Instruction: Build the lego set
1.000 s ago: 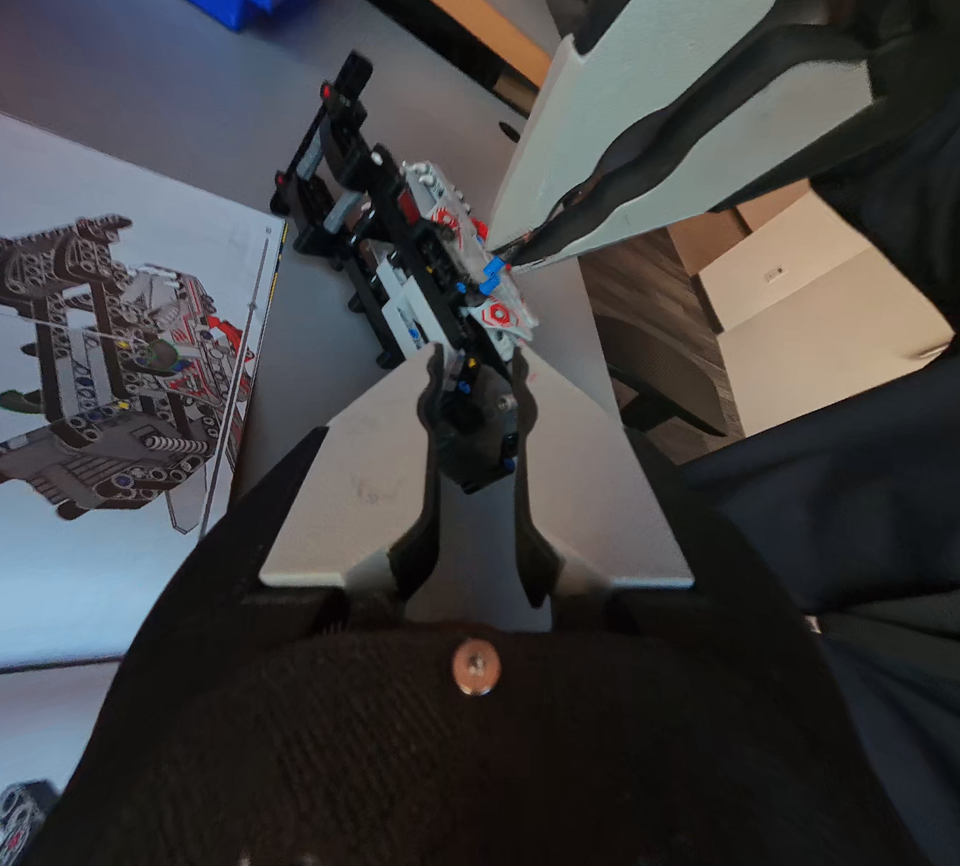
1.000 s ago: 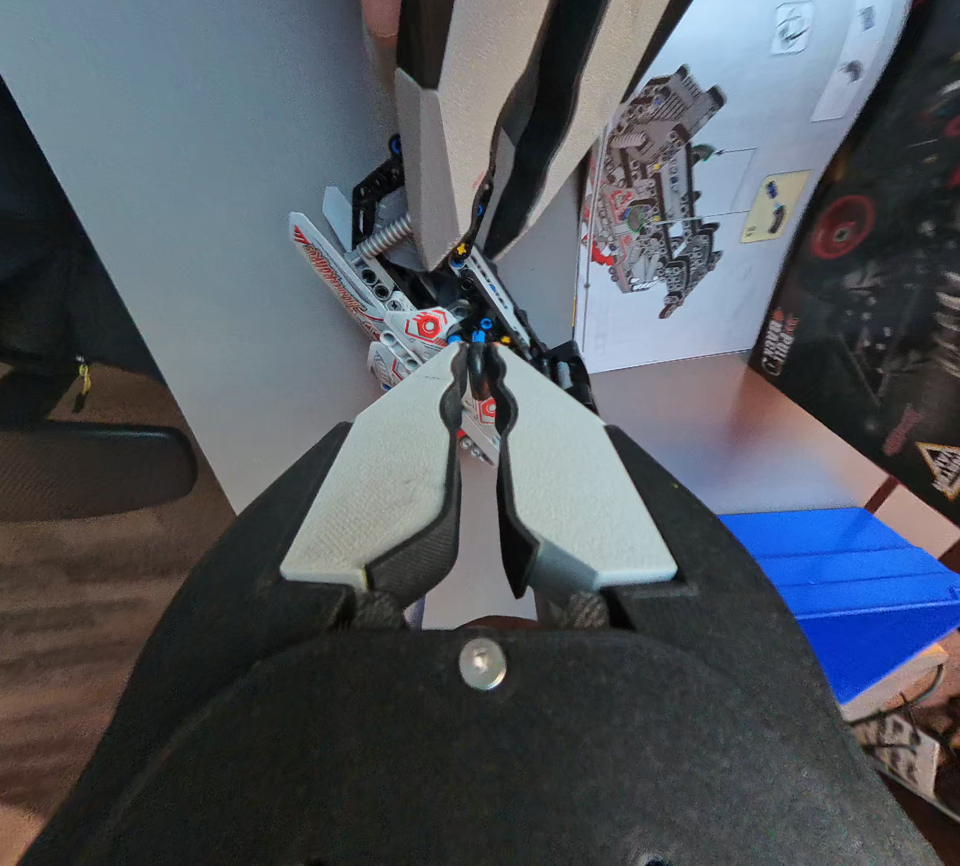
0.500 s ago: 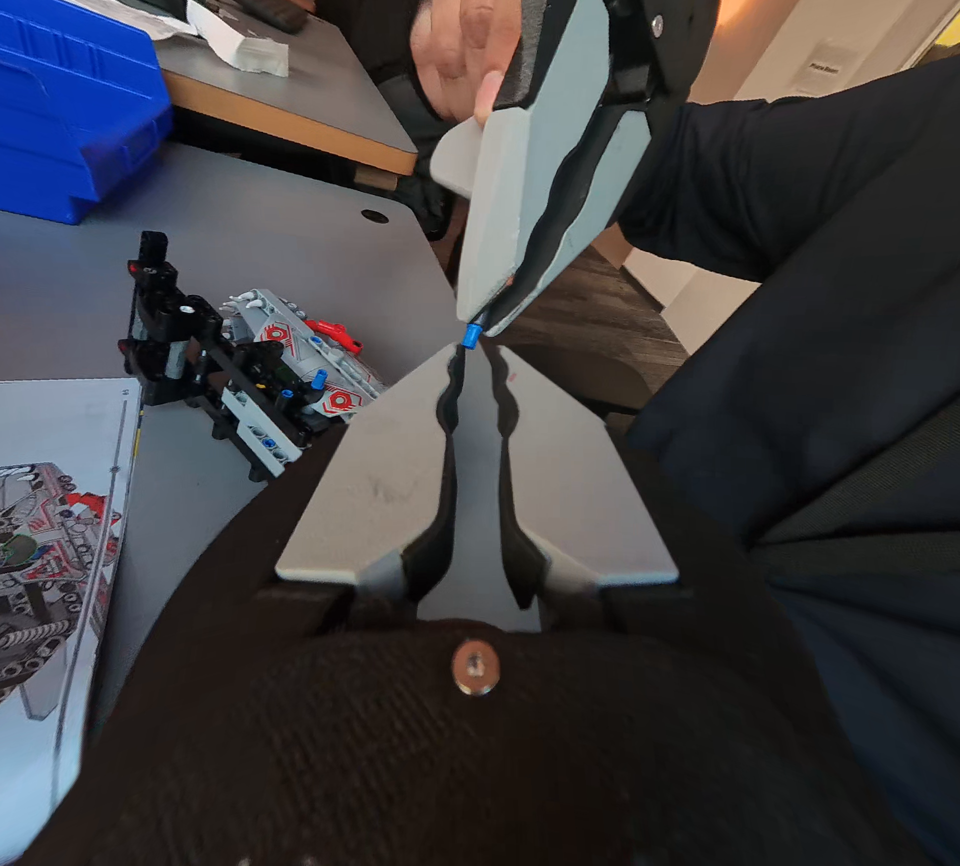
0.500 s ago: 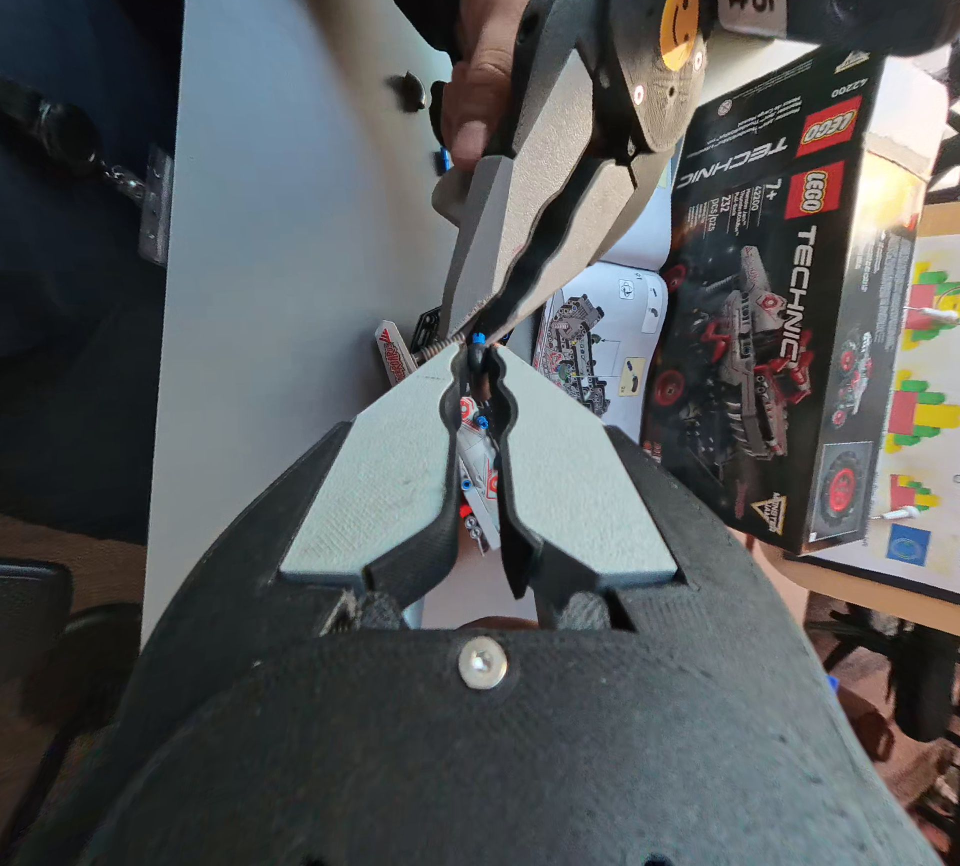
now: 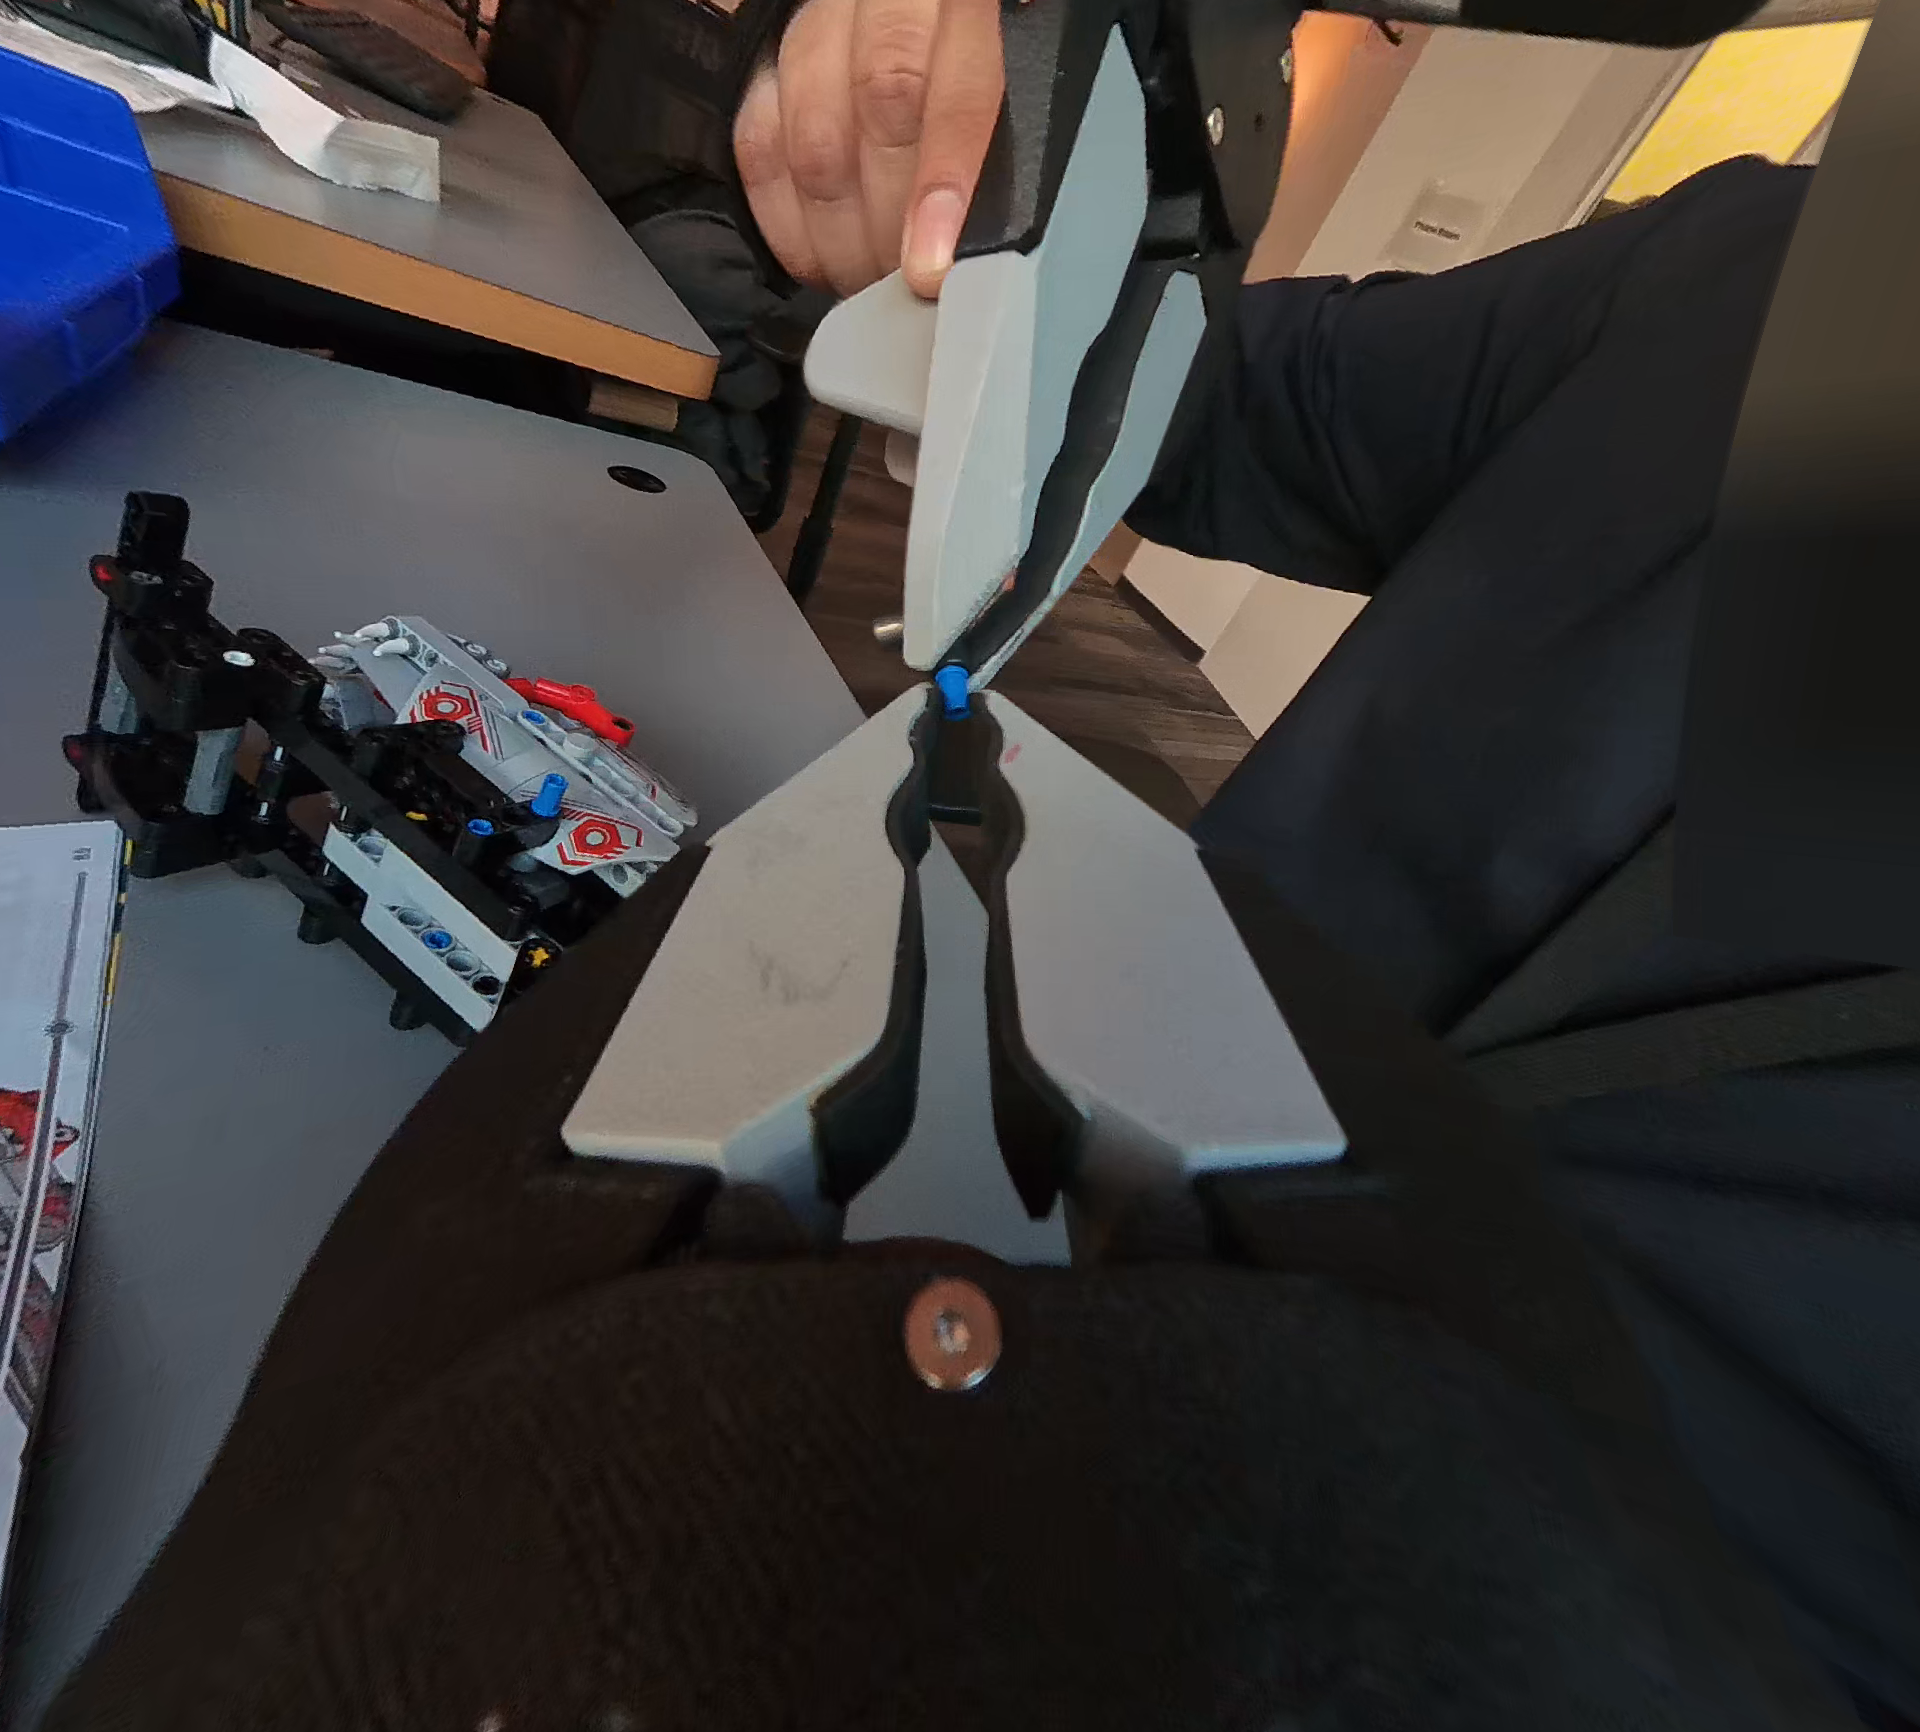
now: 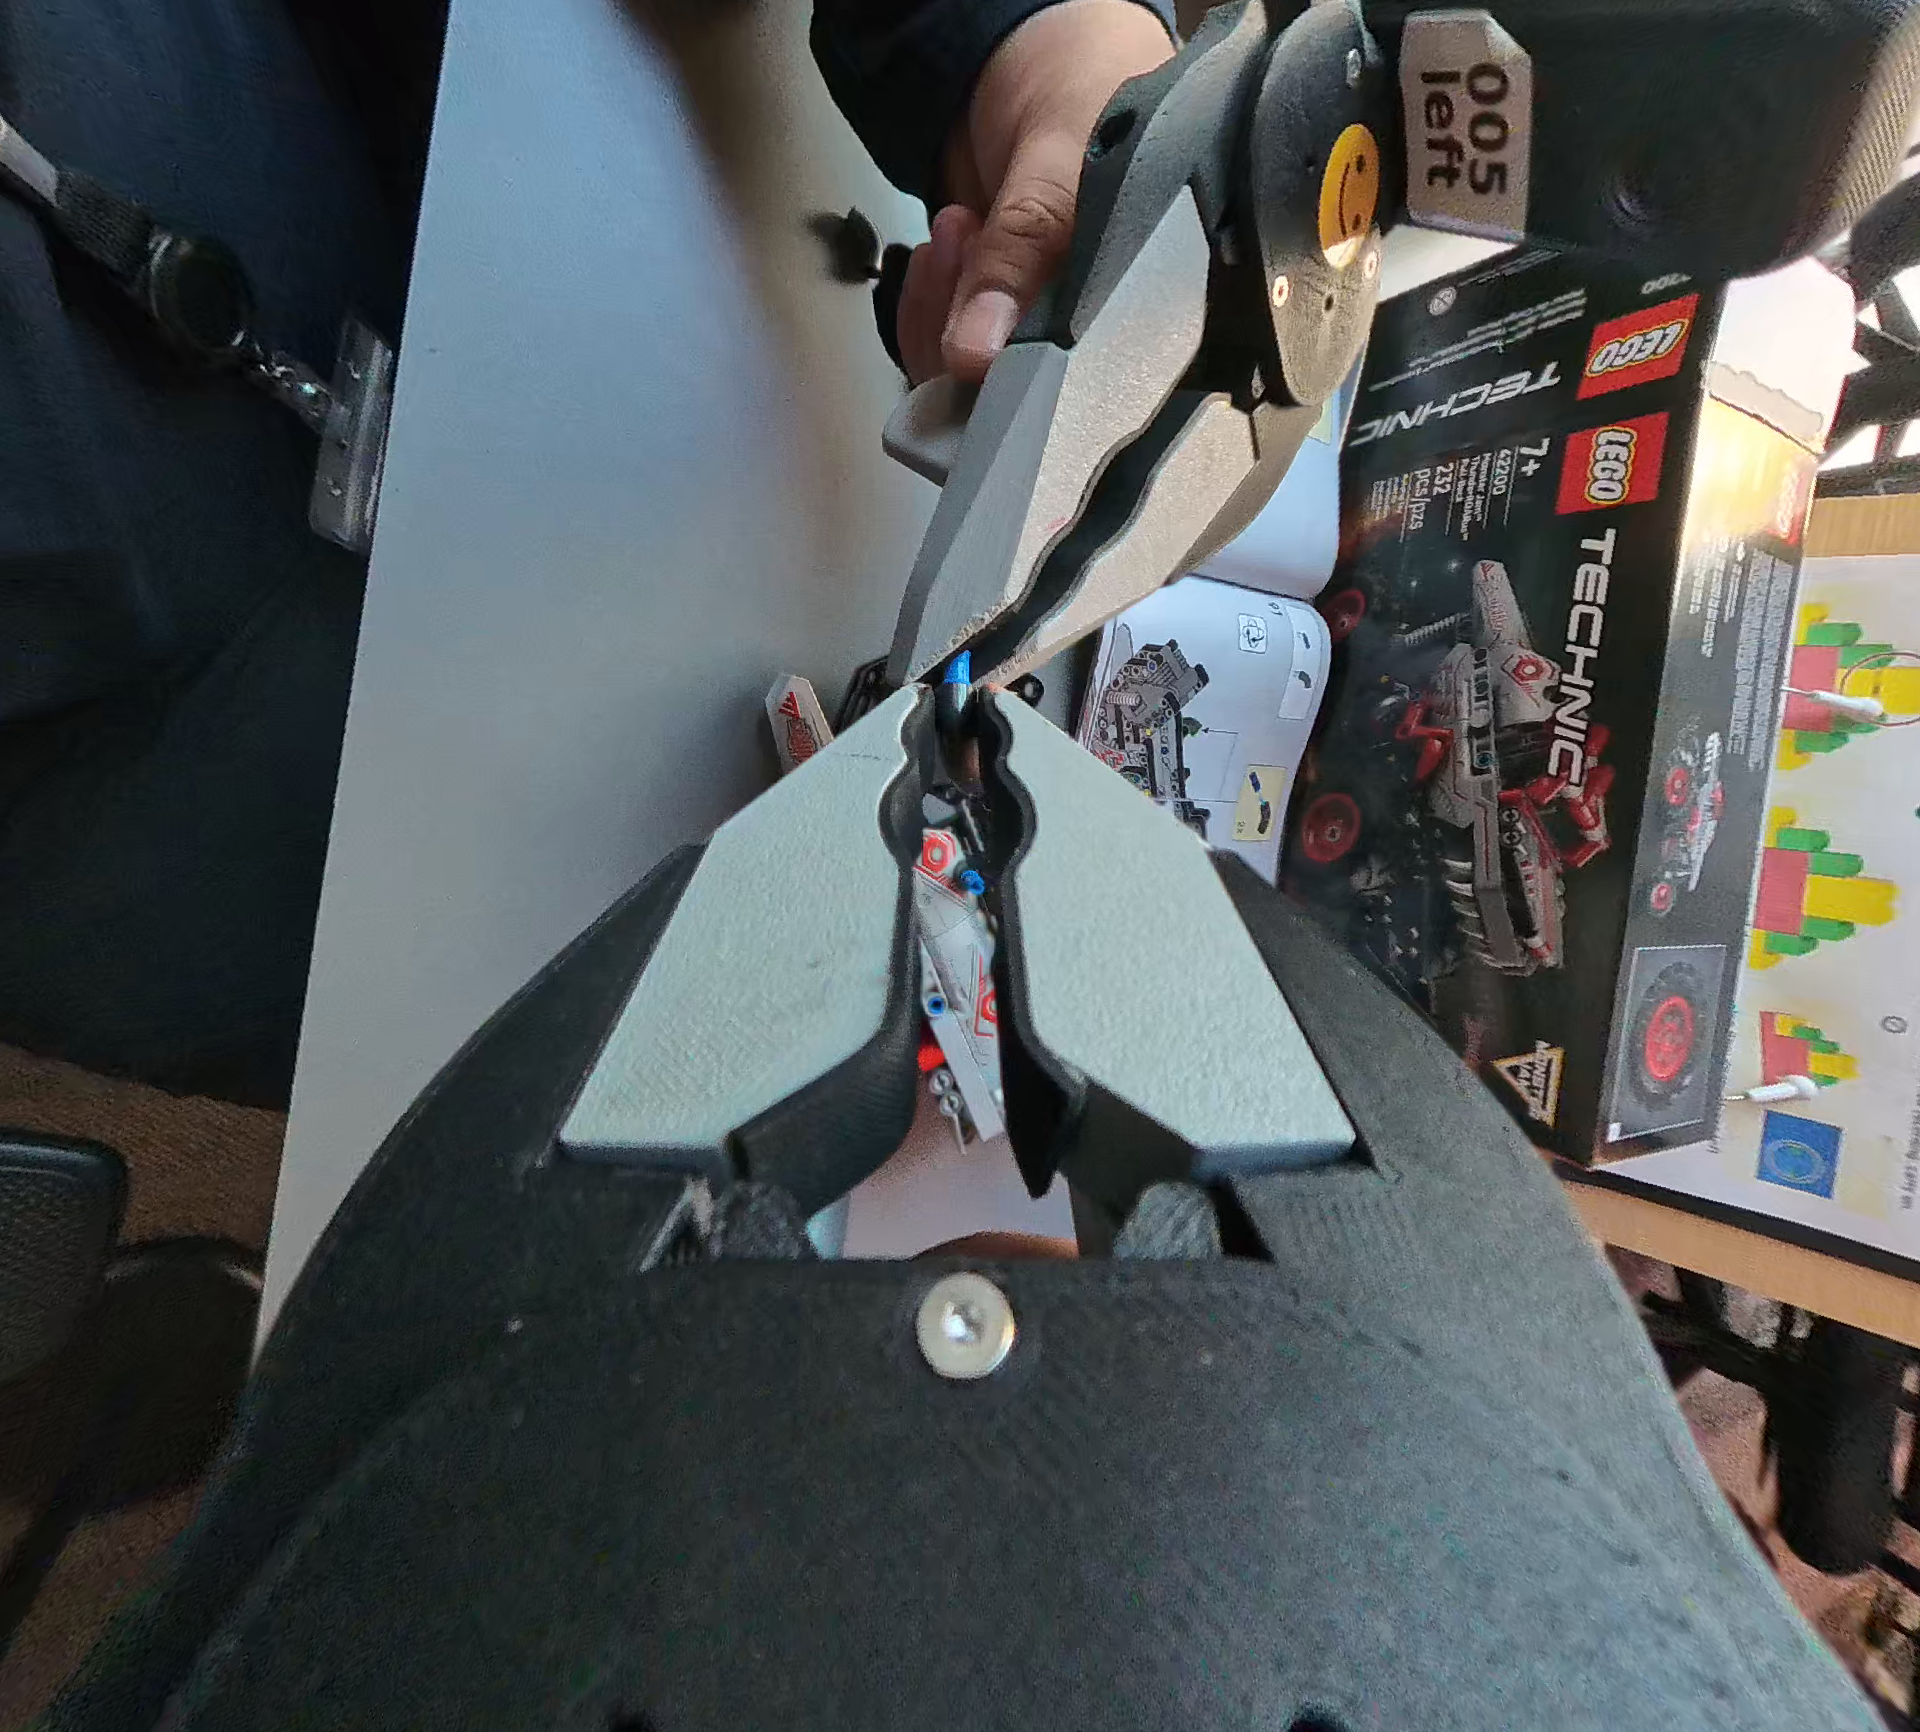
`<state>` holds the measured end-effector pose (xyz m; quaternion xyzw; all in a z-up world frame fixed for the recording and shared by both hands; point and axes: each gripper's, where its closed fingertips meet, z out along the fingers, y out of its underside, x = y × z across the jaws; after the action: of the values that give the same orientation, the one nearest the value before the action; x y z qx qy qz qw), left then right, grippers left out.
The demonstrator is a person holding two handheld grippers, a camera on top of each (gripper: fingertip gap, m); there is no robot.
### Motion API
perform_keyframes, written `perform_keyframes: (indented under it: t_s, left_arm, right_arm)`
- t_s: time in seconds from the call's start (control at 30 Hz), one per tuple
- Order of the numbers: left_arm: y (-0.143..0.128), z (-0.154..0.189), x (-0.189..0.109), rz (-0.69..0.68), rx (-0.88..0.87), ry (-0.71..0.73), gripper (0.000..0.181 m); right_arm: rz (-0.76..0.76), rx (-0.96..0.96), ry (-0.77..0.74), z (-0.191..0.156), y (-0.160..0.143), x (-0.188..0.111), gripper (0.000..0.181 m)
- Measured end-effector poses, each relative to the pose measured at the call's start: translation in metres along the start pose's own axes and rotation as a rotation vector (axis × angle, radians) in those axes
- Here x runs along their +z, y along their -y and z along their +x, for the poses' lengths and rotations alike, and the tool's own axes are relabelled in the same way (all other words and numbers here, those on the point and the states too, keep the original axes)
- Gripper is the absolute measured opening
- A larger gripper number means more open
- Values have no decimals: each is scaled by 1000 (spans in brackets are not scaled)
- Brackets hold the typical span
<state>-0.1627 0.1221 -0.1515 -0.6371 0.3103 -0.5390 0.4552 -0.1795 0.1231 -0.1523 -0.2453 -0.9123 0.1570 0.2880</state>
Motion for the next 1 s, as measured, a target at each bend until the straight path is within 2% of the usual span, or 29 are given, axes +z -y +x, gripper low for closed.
perform_keyframes:
  t_s: [0.13,0.37,0.47,0.53,0.6,0.8,0.9,1.0]
  left_arm:
    - [0,-2,0,10,55,26,0]
    - [6,-11,-1,51,146,128,1]
    - [9,-26,-5,65,205,247,1]
    - [10,-25,-3,71,269,274,1]
    - [7,-26,2,51,312,295,1]
    - [11,-17,8,107,303,242,1]
    - [11,-16,9,106,319,251,1]
    - [12,-16,7,119,315,246,1]
  right_arm:
    - [32,50,0,1,1,0,6]
    - [170,307,-13,12,-5,-8,11]
    - [192,550,-99,26,-24,-11,23]
    - [259,748,-62,25,-30,-13,27]
    - [336,856,-18,21,-27,-15,29]
    - [333,832,1,11,-22,-12,27]
    - [335,818,22,10,-17,-9,13]
    - [354,840,44,11,-15,-9,13]
